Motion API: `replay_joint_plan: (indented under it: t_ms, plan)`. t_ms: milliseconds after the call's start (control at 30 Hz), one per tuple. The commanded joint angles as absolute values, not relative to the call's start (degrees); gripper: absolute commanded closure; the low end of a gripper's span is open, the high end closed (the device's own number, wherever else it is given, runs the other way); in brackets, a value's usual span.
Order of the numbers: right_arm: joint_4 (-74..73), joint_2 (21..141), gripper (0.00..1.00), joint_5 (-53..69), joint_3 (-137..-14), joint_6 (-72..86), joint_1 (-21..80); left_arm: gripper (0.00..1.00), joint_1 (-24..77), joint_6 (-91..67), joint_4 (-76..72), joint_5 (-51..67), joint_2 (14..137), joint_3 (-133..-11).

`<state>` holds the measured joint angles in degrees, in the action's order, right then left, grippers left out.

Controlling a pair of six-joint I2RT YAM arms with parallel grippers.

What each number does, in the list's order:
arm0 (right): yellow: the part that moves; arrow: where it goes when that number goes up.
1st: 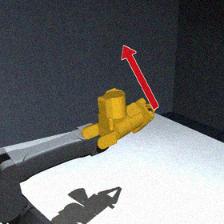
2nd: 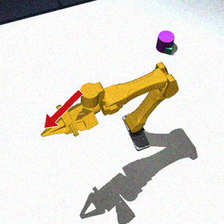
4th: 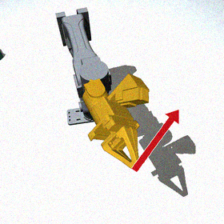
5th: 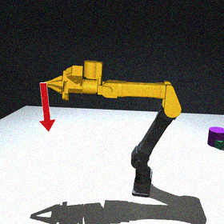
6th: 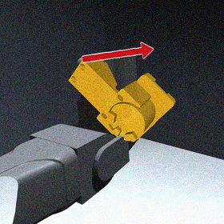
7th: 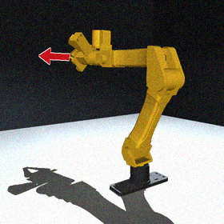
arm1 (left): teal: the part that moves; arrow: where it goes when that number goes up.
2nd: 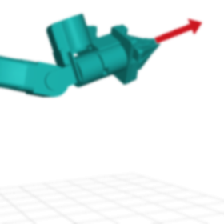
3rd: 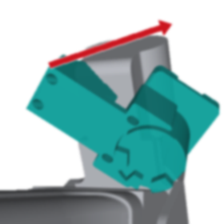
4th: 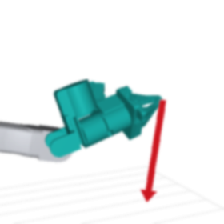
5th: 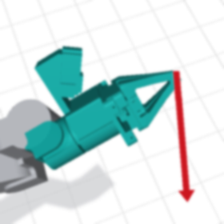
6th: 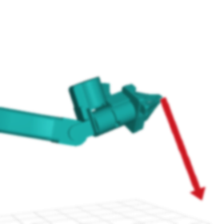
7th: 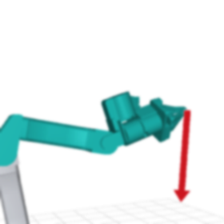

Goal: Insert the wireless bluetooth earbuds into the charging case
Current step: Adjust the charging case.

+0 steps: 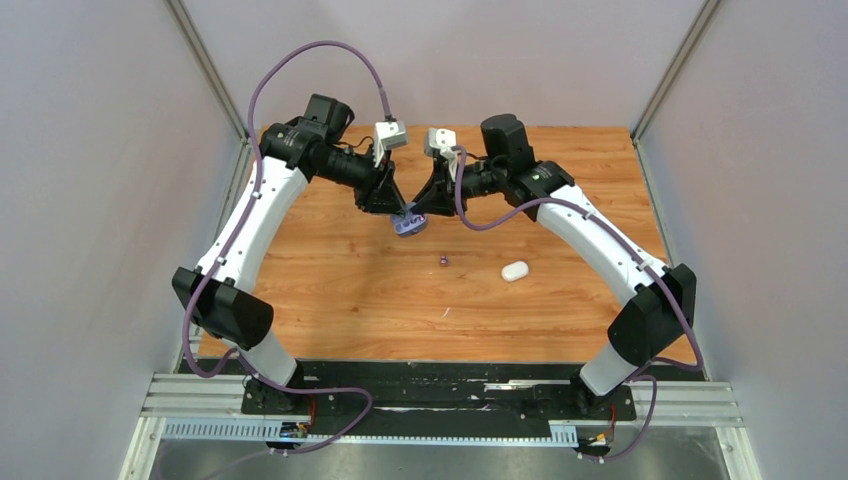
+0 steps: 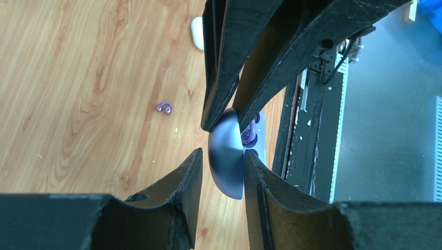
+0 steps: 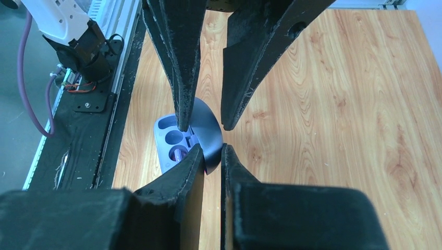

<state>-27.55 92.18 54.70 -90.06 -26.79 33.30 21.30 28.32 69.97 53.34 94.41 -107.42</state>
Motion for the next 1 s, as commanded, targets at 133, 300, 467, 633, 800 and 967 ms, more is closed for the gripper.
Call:
replay_joint_plan:
  t_ms: [133, 300, 467, 633, 800, 967]
  plan:
    - [-25.2, 92.3, 1.00, 56.7, -92.2, -24.2, 33.8, 0.57, 21.5, 26.5, 65.8, 52.7, 92.8, -106.4]
    - [-24.4, 92.5, 1.00, 56.6, -92.2, -22.8, 33.8, 0.58, 21.5, 27.7, 66.2, 53.4, 92.8, -105.8]
    - [-24.3, 92.4, 1.00, 56.6, -92.0, -22.6, 33.8, 0.58, 21.5, 29.4, 67.4, 53.2, 93.0, -105.6]
    - [-24.1, 92.3, 1.00, 56.7, -91.9, -22.4, 33.8, 0.53, 21.5, 30.9, 67.6, 52.8, 92.7, -104.9]
    - [-24.0, 92.3, 1.00, 56.9, -91.8, -22.3, 33.8, 0.58, 21.6, 30.5, 66.5, 52.6, 92.7, -104.6]
    - [-24.0, 92.2, 1.00, 57.1, -91.5, -22.8, 33.9, 0.63, 21.5, 29.4, 66.1, 53.7, 93.3, -104.9]
